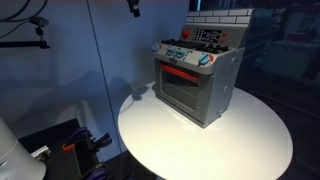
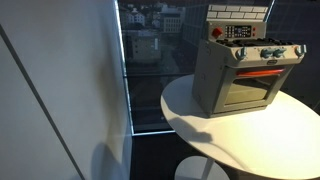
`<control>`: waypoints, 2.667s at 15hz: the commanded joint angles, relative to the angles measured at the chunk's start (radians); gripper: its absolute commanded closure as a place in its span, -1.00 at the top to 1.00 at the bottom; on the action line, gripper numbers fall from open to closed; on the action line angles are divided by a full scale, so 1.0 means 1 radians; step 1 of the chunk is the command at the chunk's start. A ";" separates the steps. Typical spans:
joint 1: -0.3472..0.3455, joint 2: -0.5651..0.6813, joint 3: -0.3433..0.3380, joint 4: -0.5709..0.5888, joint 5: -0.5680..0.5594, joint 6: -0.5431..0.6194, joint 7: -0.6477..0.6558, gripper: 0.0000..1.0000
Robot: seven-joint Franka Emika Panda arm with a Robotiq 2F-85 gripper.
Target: Turn the second blue knob from the right on the stove to the left
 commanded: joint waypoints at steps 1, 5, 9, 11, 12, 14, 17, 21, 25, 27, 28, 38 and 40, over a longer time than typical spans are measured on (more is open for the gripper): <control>-0.042 0.020 -0.009 0.019 -0.021 0.025 0.156 1.00; -0.077 0.014 -0.027 -0.010 -0.022 0.077 0.296 1.00; -0.113 0.010 -0.040 -0.057 -0.045 0.149 0.462 1.00; -0.120 0.014 -0.047 -0.076 -0.058 0.183 0.520 1.00; -0.120 0.013 -0.050 -0.082 -0.061 0.201 0.533 1.00; -0.101 0.021 -0.063 -0.075 -0.054 0.183 0.501 1.00; -0.101 0.021 -0.064 -0.079 -0.055 0.191 0.510 1.00; -0.109 0.016 -0.075 -0.074 -0.040 0.197 0.534 1.00; -0.117 0.017 -0.101 -0.081 -0.009 0.217 0.593 1.00; -0.118 0.018 -0.111 -0.093 0.004 0.252 0.629 1.00; -0.116 0.020 -0.116 -0.102 0.016 0.274 0.642 1.00; -0.092 0.090 -0.119 -0.227 0.103 0.635 0.700 1.00; -0.084 0.111 -0.119 -0.242 0.122 0.694 0.697 1.00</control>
